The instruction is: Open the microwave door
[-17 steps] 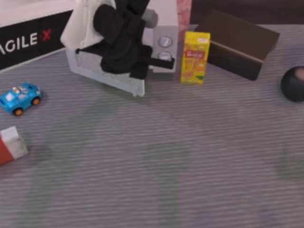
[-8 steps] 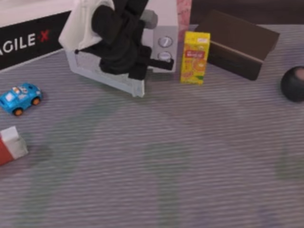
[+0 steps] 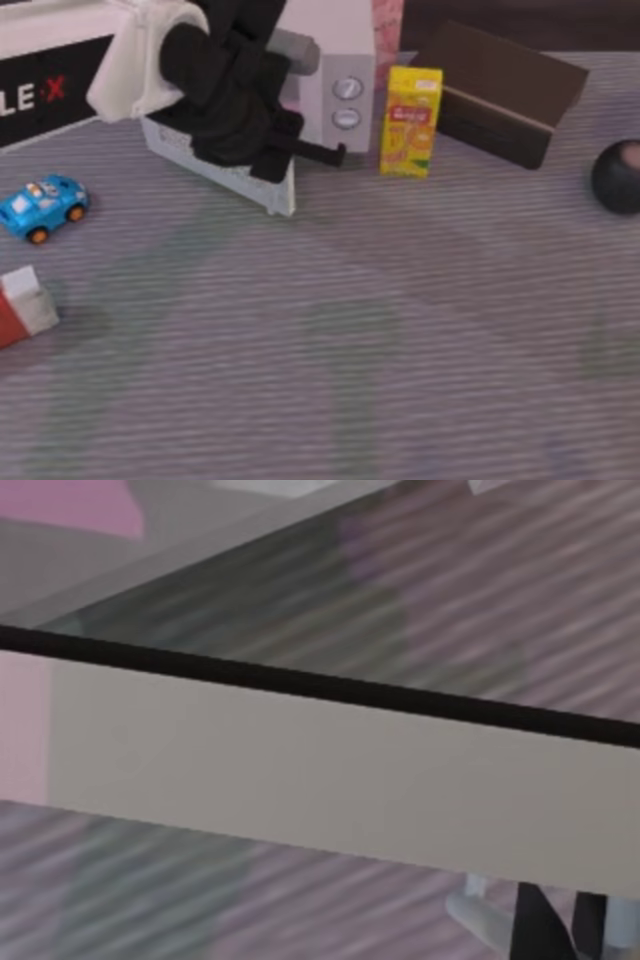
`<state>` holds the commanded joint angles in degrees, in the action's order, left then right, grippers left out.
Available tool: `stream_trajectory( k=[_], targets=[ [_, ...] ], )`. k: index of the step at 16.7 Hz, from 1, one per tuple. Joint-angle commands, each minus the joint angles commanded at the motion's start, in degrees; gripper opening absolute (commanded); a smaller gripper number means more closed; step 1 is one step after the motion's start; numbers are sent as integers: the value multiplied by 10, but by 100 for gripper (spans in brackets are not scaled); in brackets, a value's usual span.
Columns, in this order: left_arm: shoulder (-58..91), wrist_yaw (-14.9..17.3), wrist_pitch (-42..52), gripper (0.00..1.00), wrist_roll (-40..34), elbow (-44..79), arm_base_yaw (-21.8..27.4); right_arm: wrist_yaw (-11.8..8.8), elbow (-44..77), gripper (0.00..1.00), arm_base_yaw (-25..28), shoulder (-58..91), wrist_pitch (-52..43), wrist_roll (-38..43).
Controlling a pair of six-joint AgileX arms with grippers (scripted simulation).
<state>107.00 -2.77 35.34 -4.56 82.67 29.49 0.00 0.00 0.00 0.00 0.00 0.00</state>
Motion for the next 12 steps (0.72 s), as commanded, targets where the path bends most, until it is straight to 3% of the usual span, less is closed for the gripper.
stream_trajectory(
  k=[12],
  targets=[
    [0,0,0,0,0,0,0,0,0,100,0,0,0,0]
  ],
)
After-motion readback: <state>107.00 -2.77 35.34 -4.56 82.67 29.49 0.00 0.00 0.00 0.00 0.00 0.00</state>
